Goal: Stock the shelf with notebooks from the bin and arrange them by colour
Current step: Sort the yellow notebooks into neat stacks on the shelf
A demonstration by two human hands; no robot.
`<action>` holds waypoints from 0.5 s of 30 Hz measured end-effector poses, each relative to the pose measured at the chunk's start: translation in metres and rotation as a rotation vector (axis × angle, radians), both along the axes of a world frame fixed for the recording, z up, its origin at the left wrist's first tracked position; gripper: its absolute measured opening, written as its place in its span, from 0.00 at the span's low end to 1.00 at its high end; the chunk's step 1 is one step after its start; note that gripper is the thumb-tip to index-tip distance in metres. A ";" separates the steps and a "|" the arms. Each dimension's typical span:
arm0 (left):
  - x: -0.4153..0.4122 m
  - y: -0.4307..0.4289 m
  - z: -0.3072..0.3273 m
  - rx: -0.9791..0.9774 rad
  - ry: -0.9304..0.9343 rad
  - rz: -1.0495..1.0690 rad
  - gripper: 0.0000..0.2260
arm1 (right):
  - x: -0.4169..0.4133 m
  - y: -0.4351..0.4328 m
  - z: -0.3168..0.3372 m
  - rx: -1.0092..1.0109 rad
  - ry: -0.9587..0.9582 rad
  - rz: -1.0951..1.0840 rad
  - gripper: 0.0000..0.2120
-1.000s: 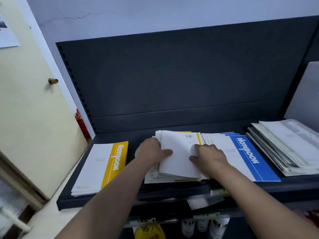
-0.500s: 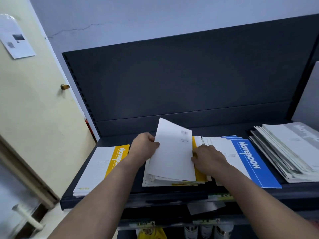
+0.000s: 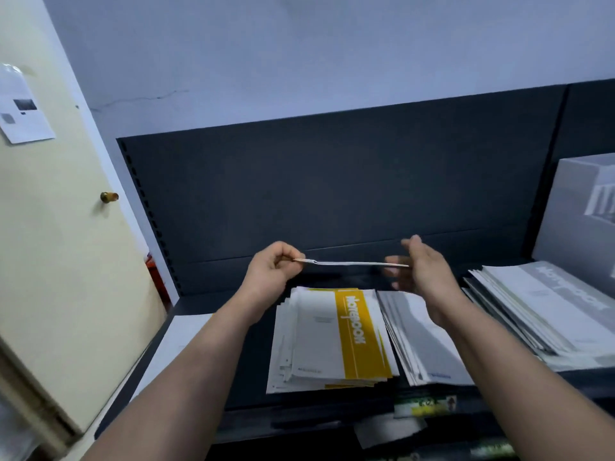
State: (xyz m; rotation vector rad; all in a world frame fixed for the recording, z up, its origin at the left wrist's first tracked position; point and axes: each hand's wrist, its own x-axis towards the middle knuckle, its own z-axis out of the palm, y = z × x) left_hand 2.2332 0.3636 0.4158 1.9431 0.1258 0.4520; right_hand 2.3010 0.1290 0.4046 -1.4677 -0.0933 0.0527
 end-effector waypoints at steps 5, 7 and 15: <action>-0.001 0.007 -0.038 0.112 0.194 -0.089 0.18 | -0.009 0.003 -0.025 -0.394 0.002 0.095 0.10; 0.000 0.007 -0.047 0.123 0.235 -0.101 0.18 | -0.012 0.007 -0.038 -0.666 -0.044 0.155 0.12; 0.004 0.006 -0.058 0.363 0.329 0.156 0.17 | -0.035 0.026 -0.051 -1.213 -0.079 0.337 0.31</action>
